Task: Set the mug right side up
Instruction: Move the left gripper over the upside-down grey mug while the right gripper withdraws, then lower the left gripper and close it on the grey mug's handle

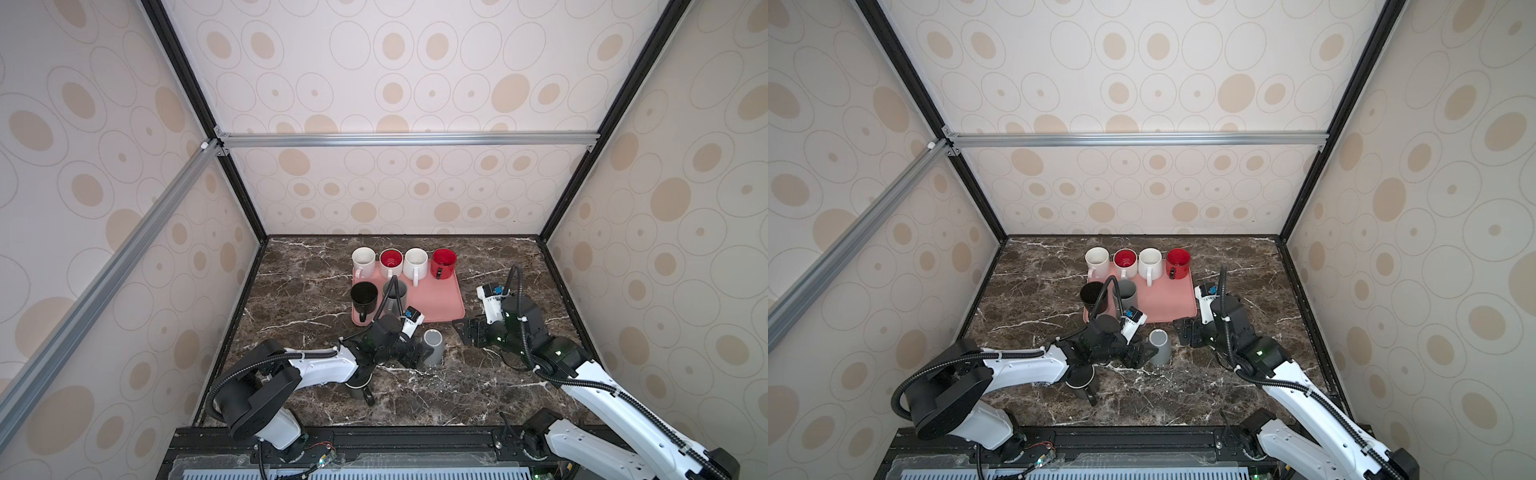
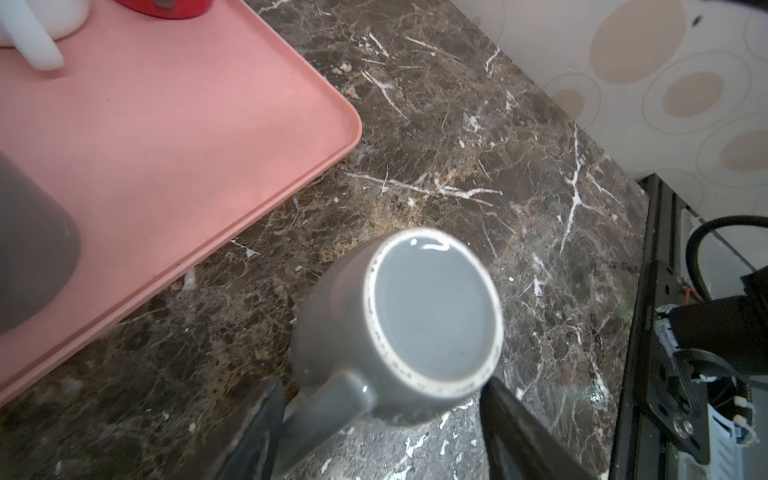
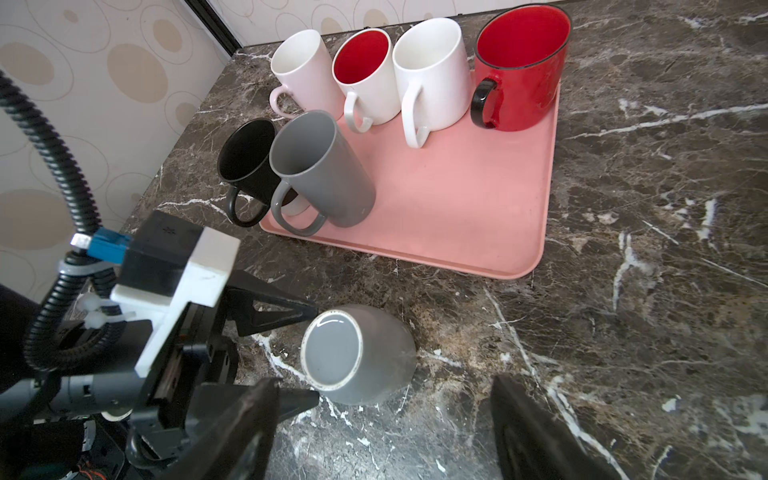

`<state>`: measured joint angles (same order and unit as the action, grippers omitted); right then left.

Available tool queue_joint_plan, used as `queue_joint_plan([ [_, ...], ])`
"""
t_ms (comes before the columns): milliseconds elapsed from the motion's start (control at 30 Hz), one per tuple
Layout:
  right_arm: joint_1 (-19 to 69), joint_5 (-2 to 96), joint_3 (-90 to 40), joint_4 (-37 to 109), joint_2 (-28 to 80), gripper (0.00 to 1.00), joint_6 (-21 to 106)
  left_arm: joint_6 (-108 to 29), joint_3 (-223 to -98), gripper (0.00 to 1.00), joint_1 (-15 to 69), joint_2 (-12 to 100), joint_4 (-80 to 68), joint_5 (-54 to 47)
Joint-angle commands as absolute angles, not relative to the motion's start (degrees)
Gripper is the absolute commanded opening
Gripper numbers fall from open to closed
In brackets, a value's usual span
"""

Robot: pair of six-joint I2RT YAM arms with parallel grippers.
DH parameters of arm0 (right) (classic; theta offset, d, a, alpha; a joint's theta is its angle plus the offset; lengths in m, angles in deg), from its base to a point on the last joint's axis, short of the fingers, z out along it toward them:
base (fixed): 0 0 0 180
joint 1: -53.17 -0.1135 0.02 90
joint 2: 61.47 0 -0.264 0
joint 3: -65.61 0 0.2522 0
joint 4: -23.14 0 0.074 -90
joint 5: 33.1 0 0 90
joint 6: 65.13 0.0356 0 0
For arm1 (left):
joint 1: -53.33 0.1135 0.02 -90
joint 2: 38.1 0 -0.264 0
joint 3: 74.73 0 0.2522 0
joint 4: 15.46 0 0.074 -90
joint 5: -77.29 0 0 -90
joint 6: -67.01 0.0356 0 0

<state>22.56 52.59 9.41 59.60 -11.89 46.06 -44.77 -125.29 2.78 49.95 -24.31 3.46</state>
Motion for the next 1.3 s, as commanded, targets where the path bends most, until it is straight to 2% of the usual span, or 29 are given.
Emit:
queue_joint_plan([
  [0, 23.16, 52.86, 10.26, 60.98, -12.76, 0.82, 45.08, -44.52, -126.72, 0.68, 2.29, 49.15, -25.16, 5.67],
  [233, 23.58, 52.6, 11.38, 59.27, -12.41, 0.82, 45.62, -46.82, -126.1, 0.51, 1.44, 46.36, -22.42, 9.91],
  [533, 23.99, 52.75, 11.87, 59.3, -13.11, 0.82, 45.77, -42.86, -133.28, 0.54, 0.35, 44.23, -2.47, -3.03],
  [700, 24.15, 52.77, 12.49, 59.23, -13.92, 0.82, 45.96, -40.76, -136.76, 0.5, 0.24, 46.45, 5.43, -3.41],
  [833, 24.17, 52.43, 12.81, 59.01, -14.5, 0.82, 46.25, -39.46, -138.98, 0.45, 0.28, 48.22, 8.32, -3.16],
  [1067, 24.34, 52.15, 12.69, 58.88, -14.72, 0.82, 46.4, -36.51, -143.51, 0.44, 0.25, 52.23, 10.51, -1.87],
  [1267, 24.41, 51.77, 12.82, 58.96, -15.29, 0.82, 46.4, -34.66, -145.84, 0.37, 0.11, 54.74, 10.8, -4.62],
])
